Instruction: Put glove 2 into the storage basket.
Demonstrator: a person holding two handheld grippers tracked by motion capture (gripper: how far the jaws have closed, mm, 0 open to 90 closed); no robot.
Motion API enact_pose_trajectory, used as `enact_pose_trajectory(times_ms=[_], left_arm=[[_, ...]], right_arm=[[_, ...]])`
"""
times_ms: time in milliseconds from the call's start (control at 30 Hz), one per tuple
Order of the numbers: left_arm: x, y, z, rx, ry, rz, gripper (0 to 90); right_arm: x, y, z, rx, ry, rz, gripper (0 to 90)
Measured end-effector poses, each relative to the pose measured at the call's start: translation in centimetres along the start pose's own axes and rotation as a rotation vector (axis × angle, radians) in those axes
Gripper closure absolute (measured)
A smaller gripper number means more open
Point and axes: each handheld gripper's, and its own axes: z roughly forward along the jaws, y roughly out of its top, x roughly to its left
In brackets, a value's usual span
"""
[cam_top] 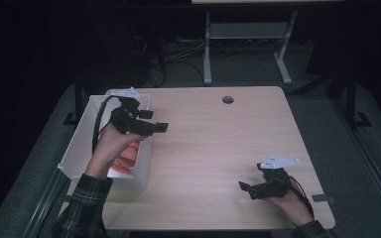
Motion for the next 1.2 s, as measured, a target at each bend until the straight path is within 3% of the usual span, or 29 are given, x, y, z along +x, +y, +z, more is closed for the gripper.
enact_pose_trajectory(times_ms=[167,400,467,700,967,1200], left_arm=[[-2.3,-0.4,1.9,0.008,-0.018,0.05,15.1],[-4.4,-1.6,4.6,0.032,-0.055,0.077,15.1],[-5.0,-2.0,5.4,0.04,-0.048,0.083,15.1],[-6.0,-3.4,7.1,0.026,-0.023,0.093,15.1],[-6.8,-5.7,9.6,0.072,-0.059,0.123,15.1],[-7.5,-7.7,11.5,0.103,-0.078,0.189,15.1]], right_arm=[[0.0,0.0,-0.1,-0.001,-0.001,0.0,3.3],[0.0,0.0,0.0,0.001,0.0,-0.003,3.3],[0.0,0.0,0.0,0.0,-0.001,-0.003,3.3],[0.0,0.0,0.0,0.003,-0.001,-0.003,3.4],[0.0,-0.1,0.1,0.009,0.002,-0.004,3.4],[0.0,-0.1,0.2,0.016,0.004,-0.006,3.3]])
